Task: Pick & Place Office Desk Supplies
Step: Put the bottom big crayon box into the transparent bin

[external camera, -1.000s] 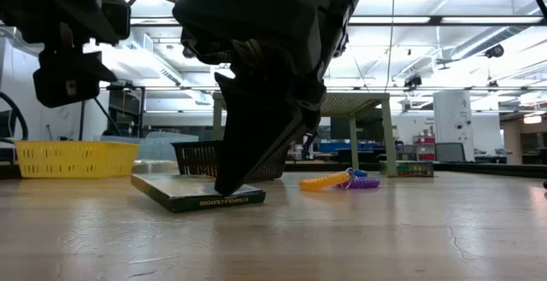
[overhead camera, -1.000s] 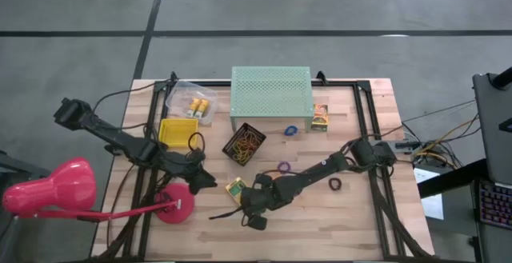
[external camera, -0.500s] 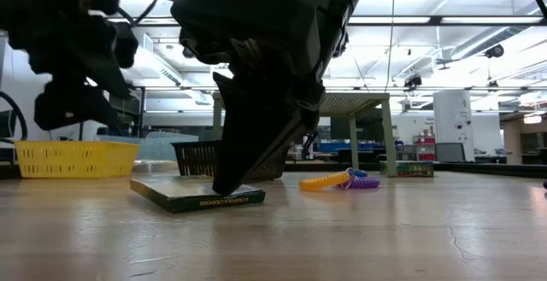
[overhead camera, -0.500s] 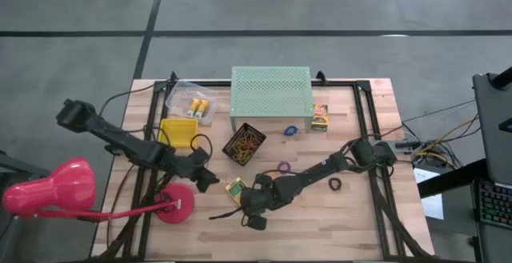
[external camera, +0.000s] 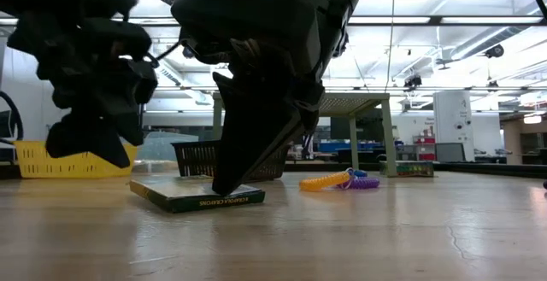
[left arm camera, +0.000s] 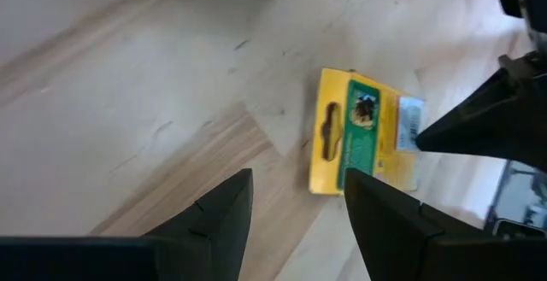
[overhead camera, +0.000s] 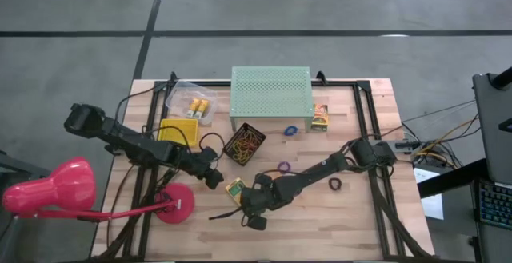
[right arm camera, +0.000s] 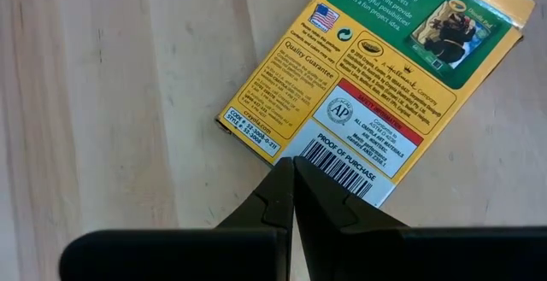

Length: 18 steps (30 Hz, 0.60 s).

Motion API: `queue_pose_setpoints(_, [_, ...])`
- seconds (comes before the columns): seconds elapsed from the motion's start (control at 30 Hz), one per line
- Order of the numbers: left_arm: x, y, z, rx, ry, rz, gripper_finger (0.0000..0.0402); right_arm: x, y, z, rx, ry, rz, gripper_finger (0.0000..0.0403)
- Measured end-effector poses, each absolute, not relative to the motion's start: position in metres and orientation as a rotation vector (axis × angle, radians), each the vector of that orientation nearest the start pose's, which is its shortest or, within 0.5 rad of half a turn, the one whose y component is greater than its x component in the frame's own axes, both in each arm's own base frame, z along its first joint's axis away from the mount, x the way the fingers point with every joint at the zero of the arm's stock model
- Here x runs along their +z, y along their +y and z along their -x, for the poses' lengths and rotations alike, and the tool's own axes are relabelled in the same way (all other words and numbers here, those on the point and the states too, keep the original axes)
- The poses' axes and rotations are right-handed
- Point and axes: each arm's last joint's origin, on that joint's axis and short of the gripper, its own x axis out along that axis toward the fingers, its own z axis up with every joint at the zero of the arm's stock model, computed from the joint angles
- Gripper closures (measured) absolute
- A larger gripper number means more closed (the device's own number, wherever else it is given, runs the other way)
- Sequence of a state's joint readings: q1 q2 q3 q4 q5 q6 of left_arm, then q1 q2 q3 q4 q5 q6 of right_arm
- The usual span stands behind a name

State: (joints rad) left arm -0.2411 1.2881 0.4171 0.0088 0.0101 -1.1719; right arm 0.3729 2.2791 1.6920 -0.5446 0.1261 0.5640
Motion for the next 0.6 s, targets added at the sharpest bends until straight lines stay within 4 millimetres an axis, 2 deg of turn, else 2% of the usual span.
queue_pose_setpoints(0.17, [0.130, -0.050, -0.214, 0.246, 0.886, 1.003, 0.0211, 0.131, 0.168, -0.439, -0.095, 1.115, -0.224, 0.0394])
queue_pose_setpoints(0.6, [0.112, -0.044, -0.223, 0.274, 0.933, 1.030, 0.0211, 0.130, 0.167, -0.439, -0.094, 1.117, -0.226, 0.0394])
